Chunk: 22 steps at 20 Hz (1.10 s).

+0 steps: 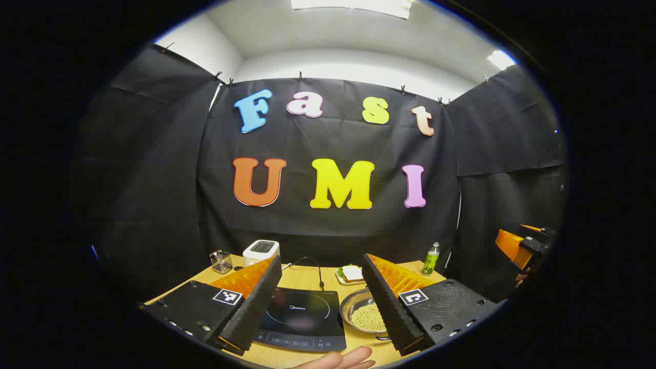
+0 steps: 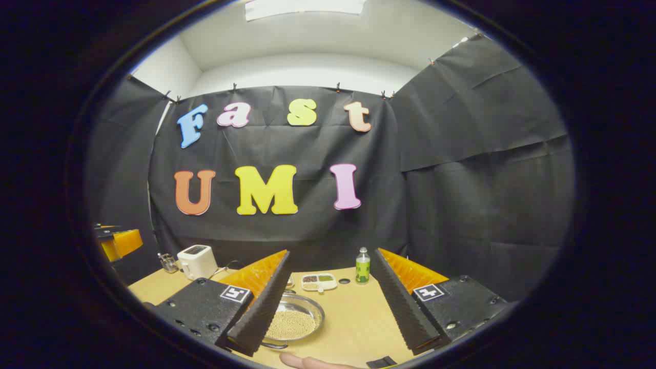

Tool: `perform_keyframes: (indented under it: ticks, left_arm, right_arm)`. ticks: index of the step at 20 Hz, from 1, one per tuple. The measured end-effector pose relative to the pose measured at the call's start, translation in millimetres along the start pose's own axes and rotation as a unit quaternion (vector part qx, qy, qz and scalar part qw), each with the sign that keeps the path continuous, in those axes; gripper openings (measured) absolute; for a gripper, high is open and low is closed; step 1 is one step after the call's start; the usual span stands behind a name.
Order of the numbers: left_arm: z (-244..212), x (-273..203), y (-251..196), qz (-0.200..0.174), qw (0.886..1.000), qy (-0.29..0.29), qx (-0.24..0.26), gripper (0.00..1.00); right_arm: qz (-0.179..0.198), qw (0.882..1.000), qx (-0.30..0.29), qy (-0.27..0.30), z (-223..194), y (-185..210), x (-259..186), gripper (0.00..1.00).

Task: First push the handle of the pot to place it horizontally, then grasp the pot with both hands and set it on the induction cooktop.

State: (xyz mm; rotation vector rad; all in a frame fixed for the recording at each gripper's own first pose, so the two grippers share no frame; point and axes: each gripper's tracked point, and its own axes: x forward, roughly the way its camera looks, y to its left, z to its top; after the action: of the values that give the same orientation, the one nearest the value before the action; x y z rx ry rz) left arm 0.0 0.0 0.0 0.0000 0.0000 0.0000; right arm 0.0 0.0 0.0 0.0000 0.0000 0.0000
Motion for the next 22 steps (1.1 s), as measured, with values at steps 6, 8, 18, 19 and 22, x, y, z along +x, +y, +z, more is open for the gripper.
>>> perform_keyframes:
  ticks: [6,8,18,19,22]
  left_arm:
    - [-0.9,-3.9,13.9,0.011,1.000,-0.002,0.004,0.95]
    - [2.2,-3.9,18.0,0.019,1.000,-0.010,0.017,0.95]
    - [0.8,-8.5,12.0,0.010,1.000,-0.011,0.020,0.95]
    - [1.1,-9.0,12.8,0.010,1.000,-0.012,0.020,0.95]
    - [-0.4,-7.5,14.6,0.010,1.000,-0.014,0.021,0.95]
  right_arm:
    - [-0.006,1.000,-0.007,-0.011,3.3,-9.0,-7.3,0.96]
    - [-0.007,1.000,-0.008,-0.010,2.8,-12.2,-7.1,0.96]
    - [-0.007,1.000,0.001,0.004,-9.2,-22.3,-2.7,0.96]
    - [-0.006,1.000,0.002,0.005,-10.8,-22.4,-3.0,0.96]
    - [-0.006,1.000,0.004,0.007,-12.5,-25.8,-1.6,0.96]
